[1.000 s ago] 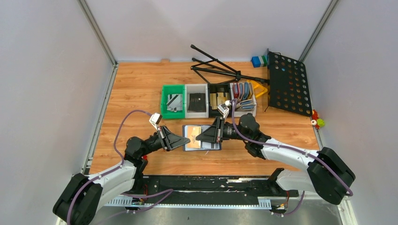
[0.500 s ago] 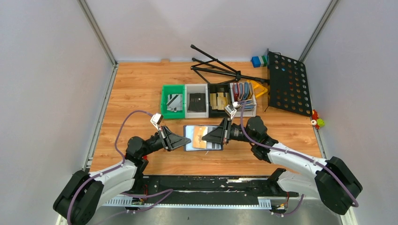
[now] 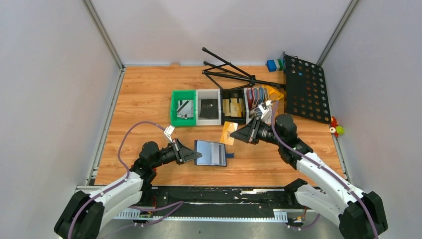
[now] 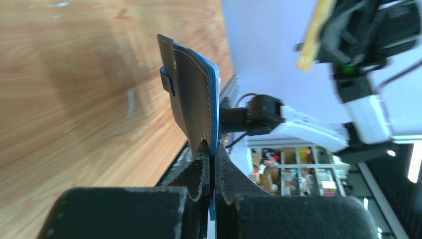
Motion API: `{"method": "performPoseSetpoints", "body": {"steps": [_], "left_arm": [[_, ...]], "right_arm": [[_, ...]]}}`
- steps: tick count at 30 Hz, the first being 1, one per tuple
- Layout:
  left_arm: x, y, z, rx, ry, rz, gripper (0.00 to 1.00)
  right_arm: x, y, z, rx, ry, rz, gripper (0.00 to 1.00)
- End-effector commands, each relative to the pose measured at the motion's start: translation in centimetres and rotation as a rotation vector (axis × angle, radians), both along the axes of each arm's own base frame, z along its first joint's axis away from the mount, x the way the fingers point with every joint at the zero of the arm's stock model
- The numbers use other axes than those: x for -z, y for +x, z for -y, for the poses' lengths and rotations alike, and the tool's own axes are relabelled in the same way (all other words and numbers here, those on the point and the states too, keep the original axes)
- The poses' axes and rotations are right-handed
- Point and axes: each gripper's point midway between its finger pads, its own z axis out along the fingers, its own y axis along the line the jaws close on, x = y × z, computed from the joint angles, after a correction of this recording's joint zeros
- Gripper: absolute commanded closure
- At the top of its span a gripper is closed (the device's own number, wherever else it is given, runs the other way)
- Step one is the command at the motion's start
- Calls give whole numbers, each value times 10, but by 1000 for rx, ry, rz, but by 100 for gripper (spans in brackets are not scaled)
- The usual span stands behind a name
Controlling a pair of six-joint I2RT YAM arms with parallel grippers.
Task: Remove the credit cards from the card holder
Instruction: Place the credit card in the storage box.
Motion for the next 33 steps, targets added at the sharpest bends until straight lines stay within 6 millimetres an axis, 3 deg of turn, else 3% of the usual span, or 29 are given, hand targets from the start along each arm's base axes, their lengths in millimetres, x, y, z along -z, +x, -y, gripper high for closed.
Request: {"method": "performPoseSetpoints", "body": {"steps": [1,5,12,18,28,33], "left_arm": [[34,8,-11,-29,237,19,100],[52,10,-20,-33,369,17,100],[65,10,-25,-21,438,12,100],[68,12,-26,-15,466,15,100],[67,10,-25,10,473,19,100],[67,10,-24,16,473,17,100]], "right_arm": [[10,31,23,95,-249,78,100],[19,65,31,128,-424,101,100],[32,128,37,184,-640,130,100],[53,172,27,157,-743,93,100],[94,225,20,89,-840,49,100],[100,242,11,52,-774,23,99]]}}
